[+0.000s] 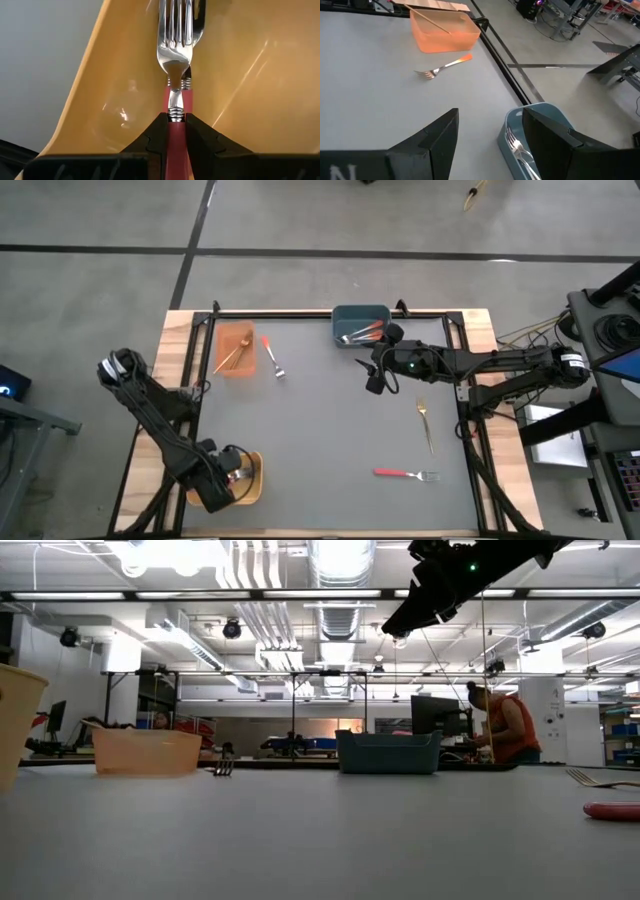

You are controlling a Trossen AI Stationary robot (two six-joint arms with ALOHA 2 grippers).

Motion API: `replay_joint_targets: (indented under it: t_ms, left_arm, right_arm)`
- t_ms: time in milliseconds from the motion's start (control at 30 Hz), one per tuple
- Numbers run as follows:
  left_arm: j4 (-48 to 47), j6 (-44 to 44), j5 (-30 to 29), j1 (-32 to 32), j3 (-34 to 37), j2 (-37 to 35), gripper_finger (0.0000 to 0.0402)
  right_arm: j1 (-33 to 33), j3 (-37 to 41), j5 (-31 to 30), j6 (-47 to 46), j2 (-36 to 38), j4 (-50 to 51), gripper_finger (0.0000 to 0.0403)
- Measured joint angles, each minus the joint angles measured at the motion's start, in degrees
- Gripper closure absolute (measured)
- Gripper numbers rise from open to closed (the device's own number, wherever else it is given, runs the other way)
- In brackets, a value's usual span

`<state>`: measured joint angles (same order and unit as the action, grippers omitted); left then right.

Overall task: Sort silverware by color (type)
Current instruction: Put the pink fork into the yellow bin

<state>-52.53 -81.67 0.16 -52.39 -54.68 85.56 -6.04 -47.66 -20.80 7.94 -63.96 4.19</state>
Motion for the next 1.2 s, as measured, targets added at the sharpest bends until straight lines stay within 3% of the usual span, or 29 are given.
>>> replay_joint_targets:
  t_ms: [1200]
  left_arm:
    - [0.24,0.16,-1.14,-0.10,-0.06,1.15,0.0348]
  right_arm:
    - [0.01,-0.01,-0.02,0.15,0.00,0.00,0.0193]
